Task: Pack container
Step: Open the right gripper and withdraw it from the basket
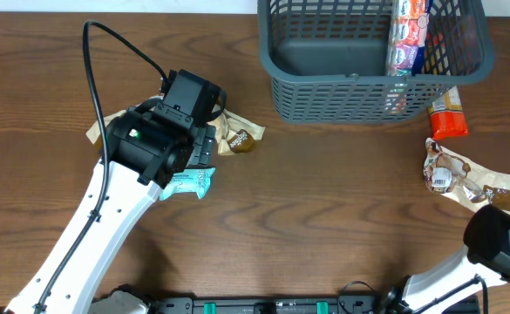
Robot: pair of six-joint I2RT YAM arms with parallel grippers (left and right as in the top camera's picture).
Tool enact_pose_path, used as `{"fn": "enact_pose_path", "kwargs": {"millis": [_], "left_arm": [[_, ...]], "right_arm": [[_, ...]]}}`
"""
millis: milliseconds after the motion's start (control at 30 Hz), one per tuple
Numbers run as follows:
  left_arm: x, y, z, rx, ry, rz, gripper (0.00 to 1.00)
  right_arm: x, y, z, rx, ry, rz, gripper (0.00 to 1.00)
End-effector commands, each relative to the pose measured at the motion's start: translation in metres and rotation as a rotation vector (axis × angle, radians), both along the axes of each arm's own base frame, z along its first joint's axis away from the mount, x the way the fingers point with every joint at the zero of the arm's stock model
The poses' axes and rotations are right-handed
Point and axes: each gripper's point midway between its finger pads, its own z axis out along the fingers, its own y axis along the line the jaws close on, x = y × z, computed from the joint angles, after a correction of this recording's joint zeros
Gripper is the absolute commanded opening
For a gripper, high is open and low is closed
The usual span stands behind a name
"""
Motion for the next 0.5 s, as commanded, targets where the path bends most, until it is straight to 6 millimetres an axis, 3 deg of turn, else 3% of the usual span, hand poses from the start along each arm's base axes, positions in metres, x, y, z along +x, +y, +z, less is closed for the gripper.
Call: {"fn": "enact_pose_path", "kwargs": {"millis": [0,267,467], "left_arm": [[0.001,0.003,-0.003,0.02,0.01,0.006,0.99],[0.001,0.003,-0.003,0.019,0.01,0.009,0.99],[0.001,0.003,-0.003,0.018,0.009,0.009,0.99]], "right_arm": [[-0.009,-0.003,-0.01,0.083,0.001,-0.069,0.99],[-0.022,0.006,-0.033,0.207,0.055,-0.131,0.99],[-0.024,-0.002,-0.055,0.422,-0.027,-0.415,0.99]]}}
